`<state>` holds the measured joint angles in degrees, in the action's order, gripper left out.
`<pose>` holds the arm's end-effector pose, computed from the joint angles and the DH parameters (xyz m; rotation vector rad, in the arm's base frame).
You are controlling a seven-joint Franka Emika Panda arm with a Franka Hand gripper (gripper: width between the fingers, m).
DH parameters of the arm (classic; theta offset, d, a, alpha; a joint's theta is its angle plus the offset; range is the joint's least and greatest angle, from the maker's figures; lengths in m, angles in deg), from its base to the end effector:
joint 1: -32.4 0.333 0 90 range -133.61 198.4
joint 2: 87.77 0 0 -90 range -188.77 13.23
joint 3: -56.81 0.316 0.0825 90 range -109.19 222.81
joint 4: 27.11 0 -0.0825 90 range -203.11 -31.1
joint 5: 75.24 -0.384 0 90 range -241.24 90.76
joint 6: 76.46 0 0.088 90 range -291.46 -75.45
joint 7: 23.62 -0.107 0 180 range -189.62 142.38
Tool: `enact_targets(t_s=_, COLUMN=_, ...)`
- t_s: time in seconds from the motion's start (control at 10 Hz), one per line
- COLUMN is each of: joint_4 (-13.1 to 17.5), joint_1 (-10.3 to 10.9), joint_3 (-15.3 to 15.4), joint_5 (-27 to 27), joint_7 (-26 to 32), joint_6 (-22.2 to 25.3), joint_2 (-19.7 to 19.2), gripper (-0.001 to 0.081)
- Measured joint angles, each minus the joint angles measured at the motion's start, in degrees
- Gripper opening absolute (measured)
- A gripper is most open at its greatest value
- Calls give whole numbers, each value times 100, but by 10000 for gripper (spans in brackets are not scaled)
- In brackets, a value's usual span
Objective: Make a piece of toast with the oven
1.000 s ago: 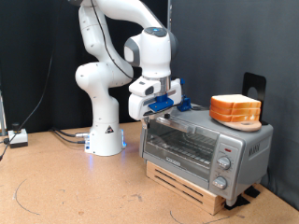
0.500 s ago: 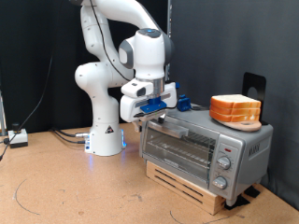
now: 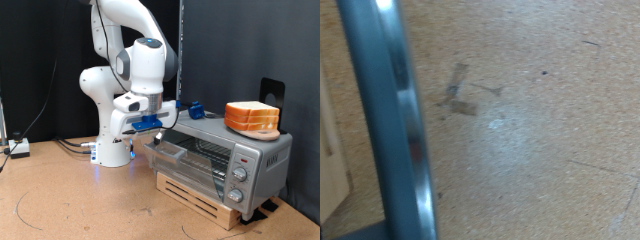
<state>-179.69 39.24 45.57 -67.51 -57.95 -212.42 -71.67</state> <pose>0.4019 -0.0291 0.3280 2.9756 -0.8725 -0.0014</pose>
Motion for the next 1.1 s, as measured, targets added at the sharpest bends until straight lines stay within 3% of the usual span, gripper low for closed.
enact_targets(t_s=0.3, joint_4=107, joint_1=-176, joint_3=-57, joint_5=92, joint_7=0, joint_6=-392, joint_2=-495, gripper=807)
enact_targets(t_s=0.6, joint_4=501, joint_1=-138, joint_3=-61, joint_5=-497, joint_7=45, joint_6=-716, joint_2=-1022, gripper=807)
enact_targets(t_s=0.8, joint_4=833, joint_1=-61, joint_3=33, joint_5=-761, joint_7=91, joint_6=-737, joint_2=-1302, gripper=807)
enact_targets(t_s=1.1, joint_4=1145, joint_1=-76, joint_3=66, joint_5=-651, joint_7=-3, joint_6=-560, joint_2=-1624, gripper=807)
